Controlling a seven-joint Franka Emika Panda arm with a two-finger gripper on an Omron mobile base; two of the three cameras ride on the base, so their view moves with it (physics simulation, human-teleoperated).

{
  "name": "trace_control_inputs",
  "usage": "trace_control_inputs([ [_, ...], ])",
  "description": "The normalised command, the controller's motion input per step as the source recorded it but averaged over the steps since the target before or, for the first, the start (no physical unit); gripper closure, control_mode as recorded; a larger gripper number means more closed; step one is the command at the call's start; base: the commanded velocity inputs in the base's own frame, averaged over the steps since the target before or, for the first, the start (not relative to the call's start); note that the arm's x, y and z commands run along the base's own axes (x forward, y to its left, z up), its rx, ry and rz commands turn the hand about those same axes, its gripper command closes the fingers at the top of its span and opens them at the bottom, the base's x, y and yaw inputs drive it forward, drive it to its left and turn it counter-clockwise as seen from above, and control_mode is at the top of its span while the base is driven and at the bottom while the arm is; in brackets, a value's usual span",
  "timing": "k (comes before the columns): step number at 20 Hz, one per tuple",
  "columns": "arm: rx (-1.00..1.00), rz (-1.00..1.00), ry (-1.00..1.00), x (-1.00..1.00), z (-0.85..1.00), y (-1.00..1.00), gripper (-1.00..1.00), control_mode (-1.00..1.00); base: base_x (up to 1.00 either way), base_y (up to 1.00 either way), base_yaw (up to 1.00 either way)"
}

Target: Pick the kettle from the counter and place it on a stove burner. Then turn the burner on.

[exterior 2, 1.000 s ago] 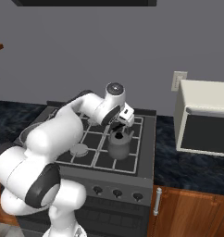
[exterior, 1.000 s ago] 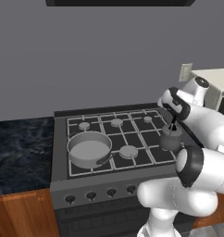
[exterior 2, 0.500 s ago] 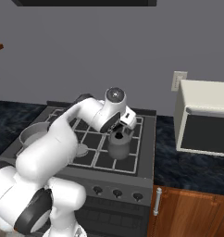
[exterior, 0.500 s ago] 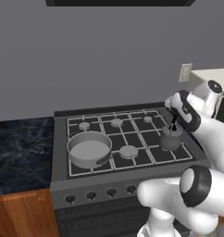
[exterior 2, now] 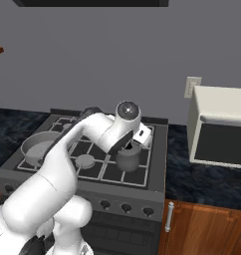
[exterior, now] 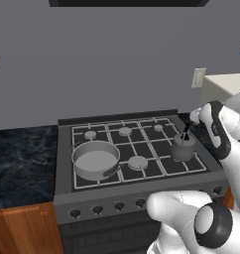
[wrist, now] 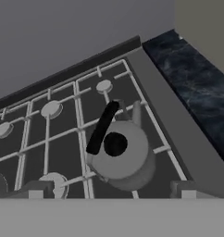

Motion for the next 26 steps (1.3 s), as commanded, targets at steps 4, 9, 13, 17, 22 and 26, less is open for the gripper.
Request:
trace_control_inputs([
  [4,0.0,0.16,-0.15,-0.65,-0.03,-0.21,-1.0,-1.0,0.0,0.0,0.0],
  [9,0.0,0.19,-0.24,-0.53,-0.01,-0.13,-1.0,-1.0,0.0,0.0,0.0],
  [13,0.0,0.2,-0.27,-0.37,-0.12,-0.03,-1.0,-1.0,0.0,0.0,0.0],
  [17,0.0,0.19,-0.32,-0.39,-0.23,0.0,-1.0,-1.0,0.0,0.0,0.0],
  [22,0.0,0.16,-0.38,-0.51,-0.28,-0.06,-1.0,-1.0,0.0,0.0,0.0],
  [26,0.0,0.14,-0.4,-0.58,-0.22,-0.14,-1.0,-1.0,0.0,0.0,0.0],
])
